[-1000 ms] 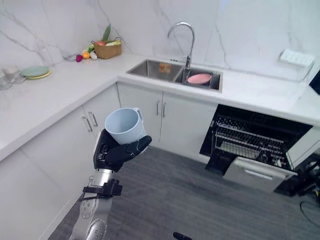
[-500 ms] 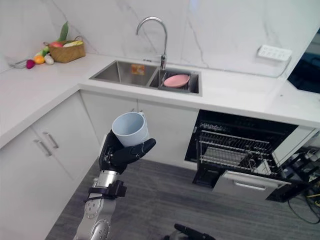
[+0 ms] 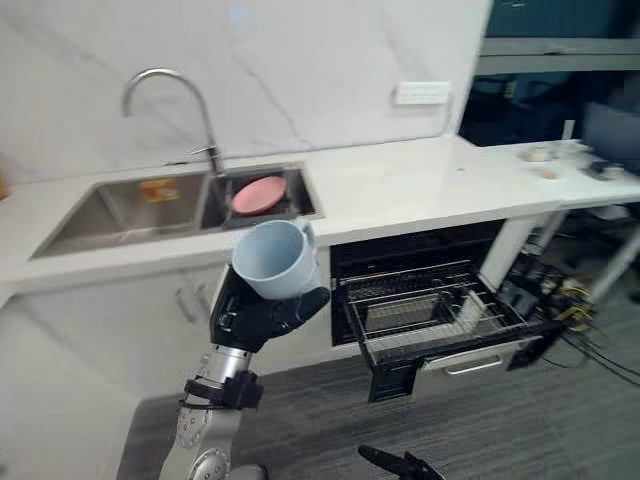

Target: Walk over to the sink, pick up the cup, carry it to the dishwasher, place the cup inside the dishwasher, then close the dishwasher door

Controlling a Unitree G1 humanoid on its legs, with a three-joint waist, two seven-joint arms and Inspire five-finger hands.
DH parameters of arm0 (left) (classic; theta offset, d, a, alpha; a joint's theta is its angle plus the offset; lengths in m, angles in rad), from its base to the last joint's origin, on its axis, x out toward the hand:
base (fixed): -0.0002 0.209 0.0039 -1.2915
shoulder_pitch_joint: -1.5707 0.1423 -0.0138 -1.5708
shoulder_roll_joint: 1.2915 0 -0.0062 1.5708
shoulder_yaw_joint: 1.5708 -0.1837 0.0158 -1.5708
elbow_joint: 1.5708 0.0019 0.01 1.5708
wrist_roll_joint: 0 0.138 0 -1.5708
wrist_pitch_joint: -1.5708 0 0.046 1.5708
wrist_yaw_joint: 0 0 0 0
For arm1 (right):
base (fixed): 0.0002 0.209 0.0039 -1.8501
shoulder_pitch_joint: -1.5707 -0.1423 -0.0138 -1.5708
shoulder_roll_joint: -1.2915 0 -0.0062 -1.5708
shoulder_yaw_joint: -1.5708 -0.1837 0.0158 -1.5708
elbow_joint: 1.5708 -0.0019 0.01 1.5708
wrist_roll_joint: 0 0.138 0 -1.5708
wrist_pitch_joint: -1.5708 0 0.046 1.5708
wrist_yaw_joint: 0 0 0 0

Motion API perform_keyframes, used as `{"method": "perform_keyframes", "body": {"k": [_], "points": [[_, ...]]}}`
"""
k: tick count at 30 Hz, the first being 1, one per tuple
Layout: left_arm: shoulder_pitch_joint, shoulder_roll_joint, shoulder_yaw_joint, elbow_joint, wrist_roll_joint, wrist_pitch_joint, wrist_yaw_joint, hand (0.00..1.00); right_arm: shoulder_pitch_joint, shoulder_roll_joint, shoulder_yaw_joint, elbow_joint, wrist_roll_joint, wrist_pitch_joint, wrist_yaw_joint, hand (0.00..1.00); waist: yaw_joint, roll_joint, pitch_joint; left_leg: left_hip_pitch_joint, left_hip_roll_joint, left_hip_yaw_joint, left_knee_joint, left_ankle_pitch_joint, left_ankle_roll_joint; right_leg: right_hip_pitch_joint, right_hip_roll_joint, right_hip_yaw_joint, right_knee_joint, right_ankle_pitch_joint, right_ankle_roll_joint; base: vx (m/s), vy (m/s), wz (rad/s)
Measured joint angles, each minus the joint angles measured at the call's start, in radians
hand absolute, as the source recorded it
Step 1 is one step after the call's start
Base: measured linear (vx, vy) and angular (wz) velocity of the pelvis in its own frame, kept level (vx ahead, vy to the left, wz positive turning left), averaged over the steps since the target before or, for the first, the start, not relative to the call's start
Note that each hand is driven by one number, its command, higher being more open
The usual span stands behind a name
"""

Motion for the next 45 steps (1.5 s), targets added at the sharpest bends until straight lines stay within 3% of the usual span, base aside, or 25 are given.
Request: {"method": "perform_keyframes", "body": {"k": [1,5,9,10,11,13,15,17,19,21,24,26,30,34,38,45], "points": [[-0.001,0.019,0.003,0.000,-0.002,0.000,0.000,0.00,0.000,0.022,-0.005,0.006,0.000,-0.006,-0.007,1.00,-0.012,-0.036,-0.009,0.003,-0.015,0.036,0.026,-0.027,0.009,0.002,-0.032,-0.001,-0.003,-0.002,0.013,0.33,0.504,-0.85],[-0.016,0.044,0.010,-0.001,-0.024,0.001,-0.006,0.00,0.031,0.055,-0.041,0.019,-0.010,-0.011,-0.028,1.00,-0.021,-0.089,-0.041,0.022,-0.037,0.102,0.069,-0.100,0.047,0.018,-0.086,-0.018,-0.037,0.038,0.066,0.16,0.321,-0.42],[-0.045,0.059,0.012,-0.003,-0.030,0.002,-0.019,0.00,0.041,0.062,-0.078,0.051,-0.073,-0.038,-0.058,1.00,-0.021,-0.084,-0.086,0.098,-0.041,0.223,-0.091,-0.079,0.064,-0.102,-0.113,-0.159,0.046,0.139,0.063,0.07,0.218,-0.80],[-0.069,0.073,0.014,-0.007,-0.019,0.008,-0.017,0.00,0.032,0.058,-0.088,0.054,-0.112,-0.039,-0.070,1.00,-0.021,-0.083,-0.089,0.130,-0.041,0.284,-0.149,-0.056,0.057,-0.129,-0.136,-0.293,0.039,0.172,0.053,0.04,0.160,-1.03],[-0.073,0.077,0.017,-0.011,-0.018,0.012,-0.015,0.00,0.030,0.056,-0.088,0.055,-0.120,-0.040,-0.072,1.00,-0.022,-0.083,-0.090,0.135,-0.041,0.298,-0.160,-0.055,0.058,-0.133,-0.141,-0.322,0.034,0.178,0.054,0.03,0.132,-1.24],[-0.081,0.121,0.039,-0.057,0.004,0.038,0.013,0.00,0.000,0.035,-0.083,0.055,-0.174,-0.043,-0.091,1.00,-0.027,-0.078,-0.102,0.141,-0.024,0.415,-0.192,-0.044,0.069,-0.157,-0.160,-0.553,-0.052,0.230,0.033,0.03,0.087,-1.33],[-0.086,0.144,0.072,-0.087,0.006,0.051,0.044,0.00,-0.051,0.012,-0.075,0.051,-0.208,-0.041,-0.114,1.00,-0.032,-0.073,-0.100,0.124,-0.004,0.475,-0.177,-0.043,0.071,-0.174,-0.142,-0.656,-0.133,0.294,0.031,0.04,0.019,-1.42],[-0.098,0.148,0.107,-0.086,0.012,0.070,0.082,0.00,-0.096,-0.018,-0.072,0.016,-0.233,-0.034,-0.152,1.00,-0.029,-0.050,-0.083,0.109,0.013,0.428,-0.162,-0.045,0.072,-0.207,-0.122,-0.668,-0.154,0.345,0.033,0.01,-0.113,-1.26],[-0.111,0.145,0.130,-0.071,0.018,0.090,0.107,0.00,-0.105,-0.059,-0.054,-0.089,-0.237,-0.034,-0.238,1.00,-0.038,-0.019,-0.060,0.116,0.019,0.386,-0.161,-0.059,0.049,-0.214,-0.111,-0.667,-0.156,0.360,0.036,-0.02,-0.113,-0.62],[-0.112,0.133,0.121,-0.069,0.022,0.092,0.117,0.00,-0.105,-0.071,-0.053,-0.170,-0.238,-0.043,-0.290,1.00,-0.047,-0.019,-0.045,0.117,0.018,0.381,-0.160,-0.058,0.048,-0.209,-0.113,-0.667,-0.160,0.360,0.036,-0.04,-0.067,0.03],[-0.112,0.123,0.118,-0.038,0.042,0.089,0.153,0.00,-0.075,-0.064,-0.068,-0.303,-0.265,-0.112,-0.334,1.00,-0.053,-0.023,-0.042,0.113,0.000,0.363,-0.172,-0.046,0.047,-0.187,-0.119,-0.669,-0.203,0.359,0.037,-0.08,-0.060,0.17],[-0.094,0.119,0.178,-0.023,0.039,0.088,0.162,0.00,-0.029,-0.053,-0.114,-0.508,-0.321,-0.171,-0.308,1.00,-0.054,-0.023,-0.039,0.112,-0.031,0.365,-0.202,-0.029,0.041,-0.172,-0.132,-0.668,-0.260,0.357,0.041,-0.07,-0.052,0.05],[-0.028,0.075,0.278,-0.023,0.064,0.064,0.206,0.00,-0.005,-0.088,-0.258,-0.849,-0.278,-0.296,-0.082,1.00,-0.061,-0.025,-0.035,0.129,-0.041,0.363,-0.230,-0.002,0.032,-0.141,-0.127,-0.671,-0.306,0.349,0.045,-0.04,-0.064,0.02],[-0.010,0.051,0.247,0.007,0.166,0.055,0.289,0.00,-0.044,-0.121,-0.280,-0.918,-0.158,-0.393,0.046,1.00,-0.076,-0.027,-0.036,0.132,-0.043,0.364,-0.232,0.004,0.035,-0.139,-0.127,-0.672,-0.308,0.340,0.039,-0.01,0.002,0.00],[-0.012,0.030,0.192,0.076,0.254,0.059,0.353,0.00,-0.064,-0.119,-0.239,-0.918,-0.028,-0.401,0.145,1.00,-0.083,-0.007,-0.034,0.046,0.012,0.337,-0.040,-0.084,0.043,-0.142,-0.113,-0.685,-0.288,0.334,0.037,-0.03,0.065,0.07],[-0.009,0.012,0.196,0.120,0.415,0.066,0.486,0.00,-0.090,-0.085,-0.093,-0.933,0.097,-0.397,0.239,1.00,-0.063,-0.006,-0.025,0.141,-0.098,0.328,-0.175,-0.025,0.091,-0.108,-0.189,-0.696,-0.272,0.343,0.072,-0.04,0.124,0.12]]}}
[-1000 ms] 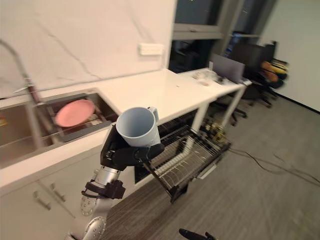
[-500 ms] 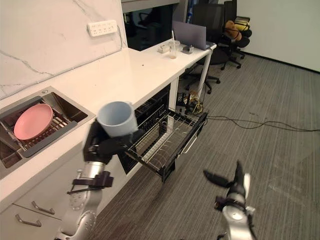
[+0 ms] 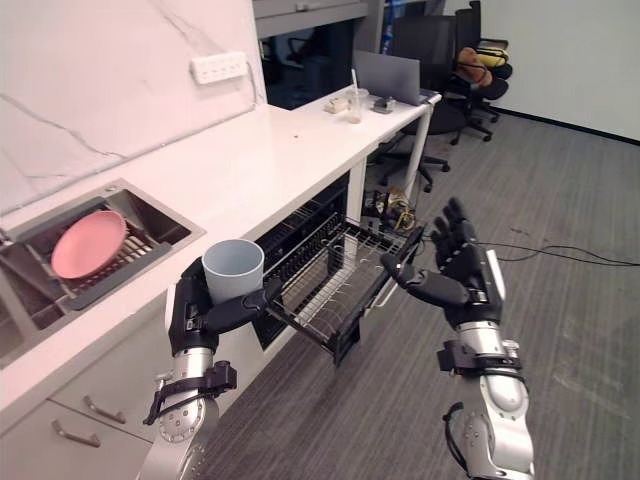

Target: Walk over to the sink, pick up the cup, carry it to the dishwasher, place the cup inside the dishwasher, then close the dishwasher door

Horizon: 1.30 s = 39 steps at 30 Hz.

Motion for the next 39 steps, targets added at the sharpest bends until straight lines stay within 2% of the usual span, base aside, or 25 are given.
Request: {"method": "perform_keyframes", "body": {"k": [2,3,4,5,6,7,10,13,16,22,27,32,39], "points": [[-0.004,0.000,-0.007,-0.001,0.026,-0.003,0.015,0.00,-0.012,0.009,0.039,-0.006,0.033,0.000,0.019,1.00,0.005,-0.002,0.001,0.006,-0.015,0.006,-0.015,-0.006,-0.004,-0.016,-0.019,0.003,0.032,-0.018,0.005,-0.09,0.100,-0.06],[-0.008,-0.003,-0.023,-0.002,0.040,-0.003,0.017,0.00,-0.012,0.022,0.056,-0.018,0.054,0.001,0.021,1.00,0.008,-0.013,0.008,0.001,-0.030,-0.001,-0.018,-0.009,0.001,-0.045,-0.042,0.005,0.079,-0.051,0.009,-0.08,0.135,0.08],[-0.014,-0.003,-0.038,-0.002,0.050,-0.003,0.010,0.00,-0.012,0.038,0.065,-0.034,0.063,0.002,0.022,1.00,0.007,-0.016,0.011,-0.007,-0.055,-0.029,-0.019,-0.015,0.009,-0.071,-0.066,0.003,0.130,-0.080,-0.002,-0.06,0.149,0.10],[-0.018,-0.002,-0.046,-0.002,0.055,-0.003,0.008,0.00,-0.012,0.044,0.068,-0.042,0.068,0.002,0.022,1.00,0.006,-0.014,0.013,-0.007,-0.061,-0.041,-0.023,-0.017,0.013,-0.081,-0.078,0.001,0.155,-0.092,-0.017,-0.02,0.154,0.14],[-0.025,-0.003,-0.063,-0.004,0.066,-0.003,0.006,0.00,-0.011,0.050,0.082,-0.051,0.073,0.001,0.022,1.00,0.004,-0.023,0.022,-0.006,-0.075,-0.054,-0.021,-0.020,0.020,-0.108,-0.105,-0.006,0.229,-0.122,-0.065,0.02,0.153,0.11],[-0.030,-0.004,-0.072,-0.004,0.095,-0.003,0.009,0.00,-0.011,0.050,0.104,-0.050,0.073,0.002,0.023,1.00,0.000,-0.032,0.029,-0.004,-0.080,-0.058,-0.012,-0.018,0.039,-0.134,-0.126,-0.005,0.311,-0.131,-0.074,0.03,0.139,0.09],[-0.047,0.003,-0.099,-0.004,0.130,-0.003,0.024,0.00,-0.011,0.060,0.160,-0.048,0.073,0.004,0.026,1.00,-0.009,-0.038,0.029,-0.004,-0.085,-0.071,-0.002,-0.010,0.057,-0.139,-0.134,0.011,0.322,-0.114,-0.059,0.06,0.071,0.17],[-0.104,0.004,-0.126,-0.004,0.137,-0.003,0.039,0.00,-0.011,0.064,0.220,-0.043,0.070,0.003,0.028,1.00,0.009,-0.039,0.029,-0.004,-0.090,-0.082,-0.005,-0.010,0.058,-0.088,-0.112,0.056,0.229,-0.084,-0.011,0.07,0.030,0.12],[-0.121,0.011,-0.143,-0.004,0.156,-0.005,0.038,0.00,-0.010,0.058,0.248,-0.041,0.070,0.002,0.029,1.00,0.017,-0.041,0.030,0.025,-0.087,-0.096,-0.017,-0.008,0.054,-0.027,-0.094,0.070,0.165,-0.065,0.017,0.02,-0.009,0.10],[-0.121,0.019,-0.178,-0.004,0.157,-0.004,0.035,0.00,-0.015,0.048,0.271,-0.045,0.072,0.002,0.018,1.00,0.032,-0.047,0.030,0.030,-0.085,-0.091,-0.057,0.003,0.023,-0.007,-0.074,0.079,0.098,-0.060,0.027,-0.04,-0.017,-0.03],[-0.121,0.018,-0.209,-0.004,0.174,0.006,0.017,0.00,-0.023,0.051,0.285,-0.052,0.073,0.018,0.016,1.00,0.031,-0.055,0.025,0.024,-0.072,-0.094,-0.069,0.014,0.013,-0.008,-0.059,0.069,0.079,-0.057,0.031,0.03,-0.019,0.01],[-0.121,0.018,-0.223,-0.004,0.174,0.011,-0.015,0.00,-0.039,0.054,0.285,-0.056,0.073,0.032,0.016,1.00,0.029,-0.070,0.016,0.025,-0.066,-0.104,-0.077,0.022,0.016,-0.003,-0.054,0.058,0.073,-0.052,0.028,0.07,-0.001,0.07],[-0.117,0.022,-0.241,-0.004,0.173,0.011,-0.058,0.00,-0.040,0.054,0.310,-0.069,0.070,0.070,0.026,1.00,0.029,-0.071,0.013,0.039,-0.074,-0.109,-0.104,0.032,0.027,0.003,-0.054,0.055,0.061,-0.007,0.024,0.00,0.052,0.03]]}}
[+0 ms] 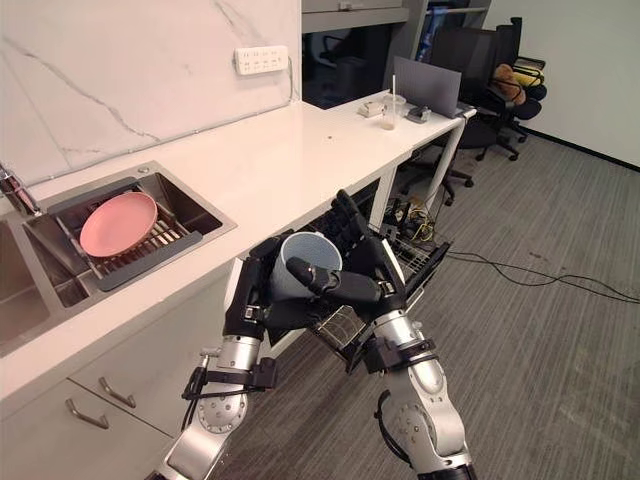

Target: Walk over to the sink, pick up the cup, carry it to the dishwasher, place the cup inside the dishwasher, then close the dishwasher door

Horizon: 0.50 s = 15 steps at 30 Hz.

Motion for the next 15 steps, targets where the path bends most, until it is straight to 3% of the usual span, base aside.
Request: {"method": "perform_keyframes", "body": {"k": [7,15], "points": [[0.015,0.017,0.003,-0.001,-0.101,0.012,-0.040,0.00,0.000,-0.004,0.011,0.000,0.003,0.009,0.029,1.00,-0.001,-0.010,-0.010,0.012,-0.021,-0.022,-0.045,0.034,0.011,0.003,-0.011,-0.010,0.001,0.007,0.005,-0.05,0.034,0.09],[0.043,0.017,0.015,-0.005,-0.154,0.018,-0.076,0.00,0.008,-0.007,0.012,0.003,0.003,0.018,0.061,1.00,-0.008,-0.007,-0.013,0.046,-0.023,-0.026,-0.139,0.083,-0.004,0.001,-0.003,-0.020,0.000,0.007,0.005,-0.06,-0.005,0.01]]}}
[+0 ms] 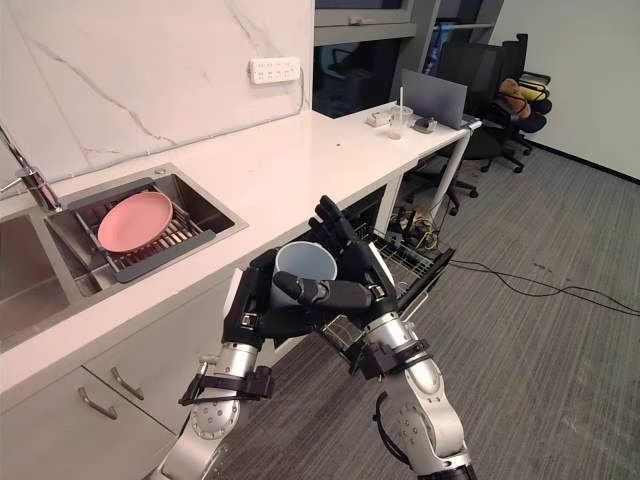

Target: Walk over to the sink, pick up the cup, carry it to the dishwasher, place the cup inside the dishwasher, then close the dishwasher door

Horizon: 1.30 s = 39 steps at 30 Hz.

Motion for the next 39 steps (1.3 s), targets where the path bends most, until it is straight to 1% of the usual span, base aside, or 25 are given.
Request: {"method": "perform_keyframes", "body": {"k": [5,12,14,17,19,22,28,31,37,39], "points": [[0.004,0.000,0.027,0.000,-0.004,0.004,-0.022,0.00,0.003,-0.001,-0.001,0.004,-0.001,0.000,0.026,1.00,-0.007,0.003,-0.002,0.013,0.001,0.000,-0.038,0.029,-0.001,-0.004,0.008,-0.004,-0.007,0.000,0.000,0.00,0.000,0.00],[0.004,0.000,0.038,0.000,-0.004,0.004,-0.037,0.00,0.003,-0.013,0.000,0.029,-0.022,0.000,0.048,1.00,-0.007,0.006,-0.004,0.012,0.001,0.000,-0.040,0.031,-0.003,0.000,0.010,-0.006,-0.015,0.000,0.000,0.00,0.000,0.00],[0.004,0.000,0.039,0.000,-0.004,0.004,-0.039,0.00,0.004,-0.020,0.000,0.034,-0.023,0.000,0.048,1.00,-0.007,0.010,-0.006,0.012,0.001,0.000,-0.042,0.031,-0.003,0.000,0.010,-0.006,-0.016,0.000,0.000,0.00,0.000,0.00],[0.005,0.000,0.050,0.000,-0.006,0.006,-0.053,0.00,0.009,-0.029,-0.001,0.048,-0.025,0.001,0.053,1.00,-0.008,0.022,-0.014,0.013,0.001,-0.001,-0.042,0.031,-0.003,0.001,0.010,-0.007,-0.016,0.000,0.000,0.00,0.000,0.00],[0.005,0.000,0.053,0.000,-0.021,0.007,-0.056,0.00,0.028,-0.037,0.000,0.050,-0.058,0.002,0.056,1.00,-0.007,0.030,-0.019,0.014,0.001,-0.003,-0.042,0.031,-0.003,0.005,0.011,-0.008,-0.018,0.000,0.000,0.00,0.000,0.00],[0.009,0.000,0.061,0.000,-0.020,0.006,-0.055,0.00,0.040,-0.039,-0.001,0.065,-0.100,0.008,0.055,1.00,-0.007,0.031,-0.019,0.017,0.002,-0.004,-0.043,0.031,-0.003,0.011,0.013,-0.009,-0.023,0.000,0.000,0.00,0.000,0.00],[0.022,0.000,0.069,0.000,0.003,0.005,-0.056,0.00,0.041,-0.042,-0.001,0.067,-0.113,0.029,0.041,1.00,-0.009,0.031,-0.019,0.017,0.004,-0.004,-0.043,0.034,-0.006,0.012,0.015,-0.009,-0.027,0.000,0.000,0.00,0.000,0.00],[0.024,0.000,0.078,0.000,0.003,0.004,-0.079,0.00,0.041,-0.042,-0.001,0.067,-0.121,0.030,0.038,1.00,-0.009,0.031,-0.019,0.017,0.007,-0.004,-0.043,0.035,-0.008,0.012,0.018,-0.009,-0.028,0.000,0.000,0.00,0.000,0.00],[0.024,0.000,0.077,0.000,0.004,0.001,-0.122,0.00,0.041,-0.042,-0.001,0.067,-0.118,0.030,0.034,1.00,-0.009,0.050,-0.032,0.013,0.007,-0.004,-0.043,0.035,-0.008,0.012,0.019,-0.009,-0.035,0.000,0.000,0.00,0.000,0.00],[0.024,0.000,0.076,0.000,0.019,-0.003,-0.124,0.00,0.041,-0.041,-0.001,0.067,-0.118,0.030,0.034,1.00,-0.009,0.050,-0.032,0.011,0.007,-0.003,-0.043,0.036,-0.010,0.012,0.020,-0.009,-0.039,0.000,0.000,0.00,0.000,0.00]]}}
